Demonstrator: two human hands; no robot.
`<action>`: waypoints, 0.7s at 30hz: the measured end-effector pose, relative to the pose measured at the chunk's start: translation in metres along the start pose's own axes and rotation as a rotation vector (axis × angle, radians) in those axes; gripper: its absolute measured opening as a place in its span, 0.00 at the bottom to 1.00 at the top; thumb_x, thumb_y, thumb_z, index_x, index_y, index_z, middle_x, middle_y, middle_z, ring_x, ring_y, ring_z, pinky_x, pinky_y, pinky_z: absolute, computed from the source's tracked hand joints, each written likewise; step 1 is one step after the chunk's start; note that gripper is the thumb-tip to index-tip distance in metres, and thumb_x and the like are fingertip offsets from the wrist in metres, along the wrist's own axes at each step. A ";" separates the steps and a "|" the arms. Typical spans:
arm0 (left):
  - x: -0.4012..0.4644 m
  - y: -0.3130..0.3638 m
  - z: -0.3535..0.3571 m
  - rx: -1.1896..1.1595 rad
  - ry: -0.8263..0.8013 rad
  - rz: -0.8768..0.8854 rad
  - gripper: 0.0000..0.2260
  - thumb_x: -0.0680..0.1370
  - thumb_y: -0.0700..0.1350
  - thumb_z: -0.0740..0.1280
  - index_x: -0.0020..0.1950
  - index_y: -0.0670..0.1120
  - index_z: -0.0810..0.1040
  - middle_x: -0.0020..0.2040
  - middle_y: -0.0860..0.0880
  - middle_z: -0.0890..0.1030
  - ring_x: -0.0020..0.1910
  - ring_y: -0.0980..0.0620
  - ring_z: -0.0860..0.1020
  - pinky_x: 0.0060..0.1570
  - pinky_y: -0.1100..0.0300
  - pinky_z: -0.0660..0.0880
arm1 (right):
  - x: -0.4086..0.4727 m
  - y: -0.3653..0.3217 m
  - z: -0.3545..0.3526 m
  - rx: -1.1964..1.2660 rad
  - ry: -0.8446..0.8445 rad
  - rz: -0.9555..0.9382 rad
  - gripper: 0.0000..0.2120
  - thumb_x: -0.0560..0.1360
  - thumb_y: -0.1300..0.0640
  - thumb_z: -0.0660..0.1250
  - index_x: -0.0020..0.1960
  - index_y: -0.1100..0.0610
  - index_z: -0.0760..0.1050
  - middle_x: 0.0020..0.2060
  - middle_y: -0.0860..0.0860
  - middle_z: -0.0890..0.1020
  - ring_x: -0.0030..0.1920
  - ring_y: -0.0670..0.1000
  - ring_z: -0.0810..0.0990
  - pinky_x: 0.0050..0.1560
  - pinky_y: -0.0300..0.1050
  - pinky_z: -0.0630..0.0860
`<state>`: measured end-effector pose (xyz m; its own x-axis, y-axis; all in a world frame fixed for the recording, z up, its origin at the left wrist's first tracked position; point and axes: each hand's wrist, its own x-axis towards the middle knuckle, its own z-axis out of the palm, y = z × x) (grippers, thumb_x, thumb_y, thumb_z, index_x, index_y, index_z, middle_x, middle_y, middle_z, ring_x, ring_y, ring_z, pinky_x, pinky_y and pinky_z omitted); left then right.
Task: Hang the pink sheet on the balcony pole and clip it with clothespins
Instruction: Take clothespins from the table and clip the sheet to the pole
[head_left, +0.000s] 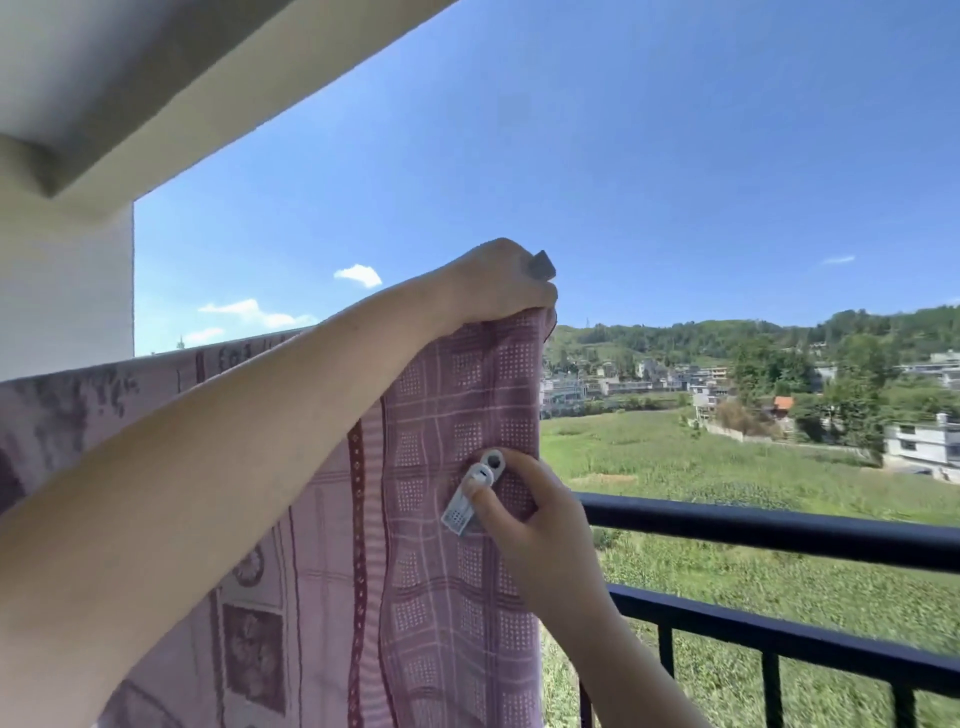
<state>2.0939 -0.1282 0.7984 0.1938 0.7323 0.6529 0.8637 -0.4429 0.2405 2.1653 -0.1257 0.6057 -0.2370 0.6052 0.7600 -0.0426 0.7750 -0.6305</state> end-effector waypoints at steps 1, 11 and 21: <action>-0.007 0.000 -0.001 0.019 0.045 0.067 0.07 0.76 0.42 0.62 0.38 0.44 0.72 0.34 0.53 0.70 0.31 0.59 0.70 0.36 0.61 0.63 | -0.001 0.002 -0.001 -0.012 0.019 -0.004 0.07 0.73 0.52 0.67 0.43 0.40 0.74 0.45 0.47 0.80 0.42 0.40 0.79 0.38 0.30 0.75; -0.045 -0.015 0.016 1.015 -0.484 0.465 0.07 0.79 0.46 0.58 0.50 0.50 0.75 0.51 0.53 0.79 0.59 0.52 0.73 0.55 0.59 0.62 | -0.014 0.000 -0.034 0.236 -0.036 0.068 0.09 0.72 0.56 0.68 0.50 0.47 0.78 0.47 0.45 0.83 0.46 0.39 0.82 0.43 0.35 0.79; -0.043 -0.021 0.017 0.775 -0.341 0.417 0.16 0.78 0.54 0.59 0.36 0.46 0.71 0.32 0.51 0.73 0.34 0.52 0.71 0.42 0.66 0.54 | 0.002 -0.004 -0.046 0.501 0.436 0.028 0.06 0.70 0.55 0.68 0.45 0.49 0.81 0.39 0.39 0.85 0.48 0.39 0.82 0.58 0.44 0.75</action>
<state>2.0756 -0.1417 0.7531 0.5767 0.7585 0.3036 0.7389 -0.3257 -0.5898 2.2100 -0.1191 0.6173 0.1655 0.7236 0.6701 -0.5132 0.6434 -0.5680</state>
